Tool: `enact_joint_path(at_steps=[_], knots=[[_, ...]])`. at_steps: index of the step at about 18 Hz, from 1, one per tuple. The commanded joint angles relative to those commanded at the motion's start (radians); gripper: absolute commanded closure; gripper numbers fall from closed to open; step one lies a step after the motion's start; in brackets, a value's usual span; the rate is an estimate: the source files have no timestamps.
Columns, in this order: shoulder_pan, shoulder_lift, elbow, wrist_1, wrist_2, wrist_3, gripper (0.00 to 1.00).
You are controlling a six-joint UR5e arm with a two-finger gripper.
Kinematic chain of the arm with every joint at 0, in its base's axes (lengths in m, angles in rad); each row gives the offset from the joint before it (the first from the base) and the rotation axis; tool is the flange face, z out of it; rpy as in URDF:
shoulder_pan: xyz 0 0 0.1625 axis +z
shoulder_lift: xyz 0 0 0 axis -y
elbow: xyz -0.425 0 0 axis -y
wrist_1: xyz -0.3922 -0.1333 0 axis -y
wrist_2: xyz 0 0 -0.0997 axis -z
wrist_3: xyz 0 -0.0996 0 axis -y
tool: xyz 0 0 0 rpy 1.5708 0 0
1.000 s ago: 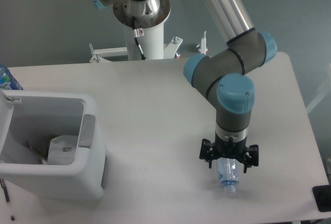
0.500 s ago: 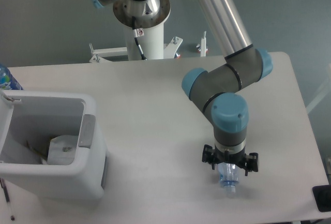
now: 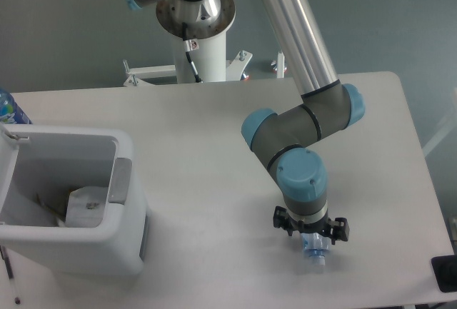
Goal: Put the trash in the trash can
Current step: 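Close the gripper around the bottle's cap end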
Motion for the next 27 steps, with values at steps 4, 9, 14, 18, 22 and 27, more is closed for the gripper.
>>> enact_joint_path(at_steps=[4, 9, 14, 18, 22, 27], knots=[[-0.002, -0.003, 0.000, 0.000, 0.005, -0.026, 0.00], [-0.012, -0.005, 0.000, 0.000, 0.006, -0.046, 0.11], [-0.034, 0.003, -0.012, 0.000, 0.011, -0.057, 0.18], [-0.040, 0.005, -0.014, -0.002, 0.023, -0.069, 0.27], [-0.040, 0.005, -0.012, 0.000, 0.023, -0.080, 0.30], [-0.040, 0.005, -0.011, 0.000, 0.023, -0.086, 0.34]])
